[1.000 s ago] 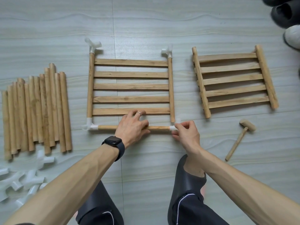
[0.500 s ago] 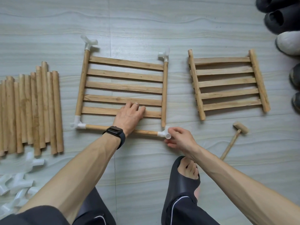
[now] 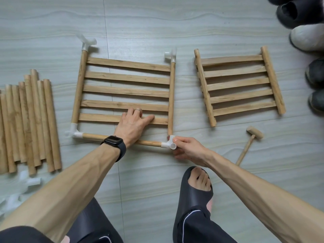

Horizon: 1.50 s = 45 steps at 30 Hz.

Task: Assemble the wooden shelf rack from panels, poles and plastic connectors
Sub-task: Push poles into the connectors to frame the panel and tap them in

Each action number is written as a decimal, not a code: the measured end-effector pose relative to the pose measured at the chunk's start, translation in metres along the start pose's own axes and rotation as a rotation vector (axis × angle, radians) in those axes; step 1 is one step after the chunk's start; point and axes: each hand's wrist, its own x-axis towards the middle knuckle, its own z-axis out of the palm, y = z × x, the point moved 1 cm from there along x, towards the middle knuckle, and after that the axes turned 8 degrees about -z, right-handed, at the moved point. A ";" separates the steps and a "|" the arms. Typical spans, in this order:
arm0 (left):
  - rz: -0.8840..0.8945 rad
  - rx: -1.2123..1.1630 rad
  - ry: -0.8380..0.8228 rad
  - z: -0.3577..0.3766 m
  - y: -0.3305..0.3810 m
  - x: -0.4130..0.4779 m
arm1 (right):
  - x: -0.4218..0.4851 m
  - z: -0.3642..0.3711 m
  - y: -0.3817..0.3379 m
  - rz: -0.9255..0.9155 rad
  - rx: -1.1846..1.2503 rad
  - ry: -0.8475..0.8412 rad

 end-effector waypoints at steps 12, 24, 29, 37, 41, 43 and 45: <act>0.031 -0.008 -0.001 -0.021 0.009 0.011 | 0.000 0.007 -0.009 0.045 0.398 0.034; 0.057 -0.193 0.077 -0.049 0.017 0.017 | -0.002 -0.006 -0.032 -0.013 0.966 -0.228; 0.033 -0.270 0.144 -0.056 0.022 0.022 | 0.000 -0.007 -0.043 -0.095 0.983 -0.170; 0.052 -0.286 0.152 -0.059 0.026 0.022 | -0.004 -0.005 -0.047 -0.129 1.008 -0.148; 0.068 -0.290 0.138 -0.061 0.022 0.022 | -0.008 -0.003 -0.047 -0.148 0.968 -0.114; 0.074 -0.310 0.144 -0.066 0.023 0.024 | -0.010 -0.002 -0.051 -0.180 0.999 -0.127; 0.078 -0.320 0.157 -0.072 0.023 0.026 | -0.012 -0.002 -0.058 -0.207 1.022 -0.138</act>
